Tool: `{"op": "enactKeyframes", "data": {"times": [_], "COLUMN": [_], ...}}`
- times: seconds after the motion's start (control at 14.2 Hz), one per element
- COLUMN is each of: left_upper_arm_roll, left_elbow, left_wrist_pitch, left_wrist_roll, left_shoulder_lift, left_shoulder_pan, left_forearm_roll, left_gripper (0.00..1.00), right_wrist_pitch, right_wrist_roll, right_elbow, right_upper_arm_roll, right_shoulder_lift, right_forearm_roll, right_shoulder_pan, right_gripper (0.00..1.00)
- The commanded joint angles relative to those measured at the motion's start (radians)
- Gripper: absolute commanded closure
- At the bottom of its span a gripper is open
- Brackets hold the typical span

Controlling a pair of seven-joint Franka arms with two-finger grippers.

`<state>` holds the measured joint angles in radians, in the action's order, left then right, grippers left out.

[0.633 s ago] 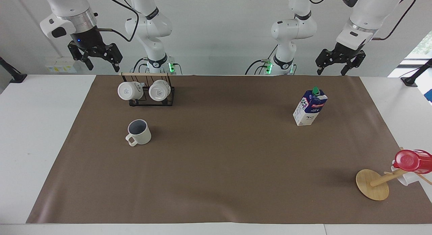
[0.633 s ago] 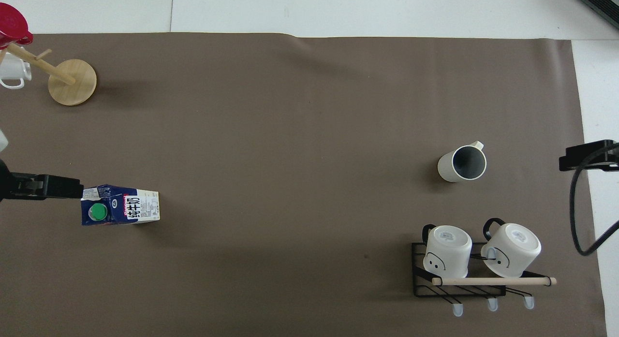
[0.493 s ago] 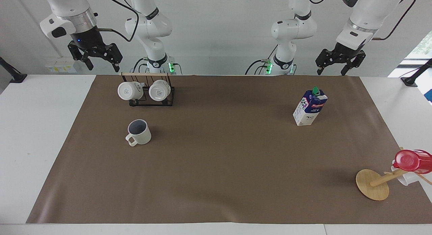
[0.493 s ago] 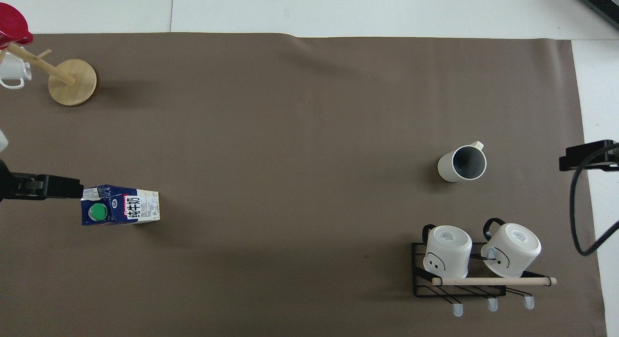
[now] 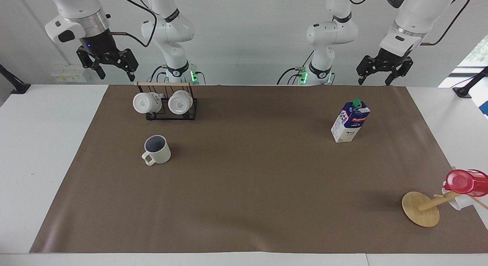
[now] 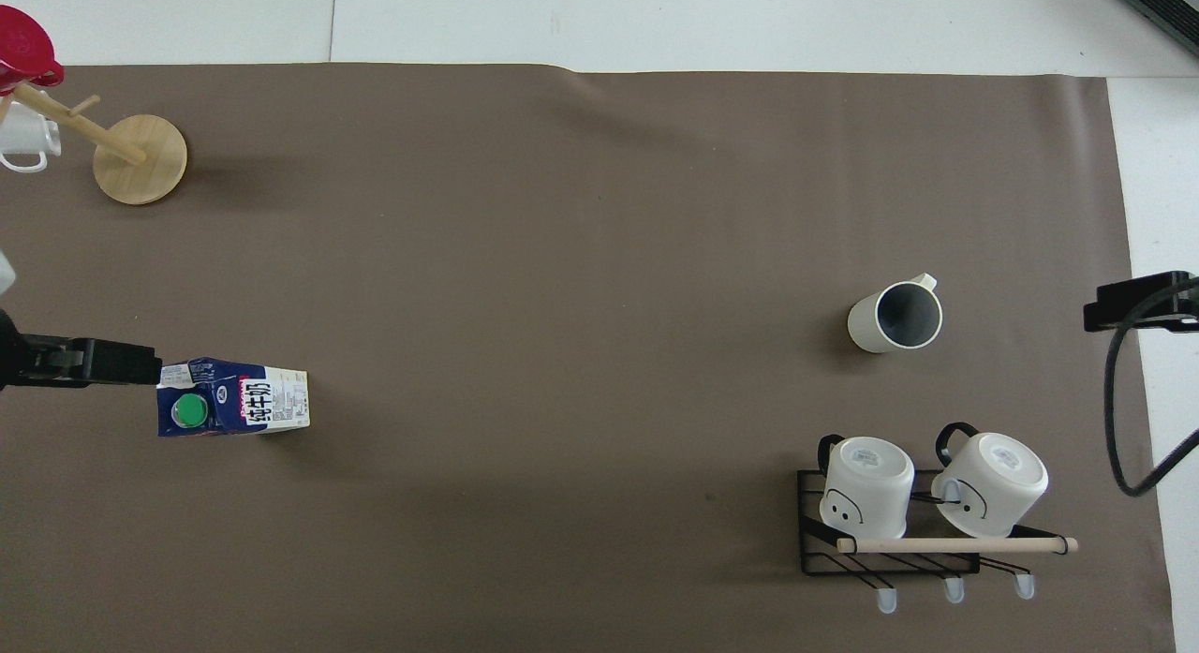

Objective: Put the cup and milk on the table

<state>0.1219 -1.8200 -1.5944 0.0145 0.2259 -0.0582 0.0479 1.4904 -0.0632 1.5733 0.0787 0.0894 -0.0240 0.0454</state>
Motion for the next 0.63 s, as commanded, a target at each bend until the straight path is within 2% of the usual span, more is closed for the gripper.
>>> {"op": "enactKeyframes", "data": {"times": [0.0,0.56], "left_upper_arm_roll": [-0.007,-0.007], "left_elbow": [0.019,0.019], "left_wrist_pitch": [0.024,0.024], "left_wrist_roll": [-0.01,-0.01], "left_shoulder_lift": [-0.003,-0.002], "left_shoulder_pan": [0.009,0.009], "left_forearm_roll": [-0.02,-0.02], "left_gripper": [0.0,0.0], "right_wrist_pitch": [-0.01,-0.01], "right_wrist_roll": [0.014,0.016], "right_elbow": [0.005,0.008], "right_upper_arm_roll": [-0.007,-0.005], "right_shoulder_lift": [0.012,0.012], "right_forearm_roll": [0.006,-0.001], "right_shoulder_pan": [-0.01,-0.01], "right_gripper": [0.0,0.0]}}
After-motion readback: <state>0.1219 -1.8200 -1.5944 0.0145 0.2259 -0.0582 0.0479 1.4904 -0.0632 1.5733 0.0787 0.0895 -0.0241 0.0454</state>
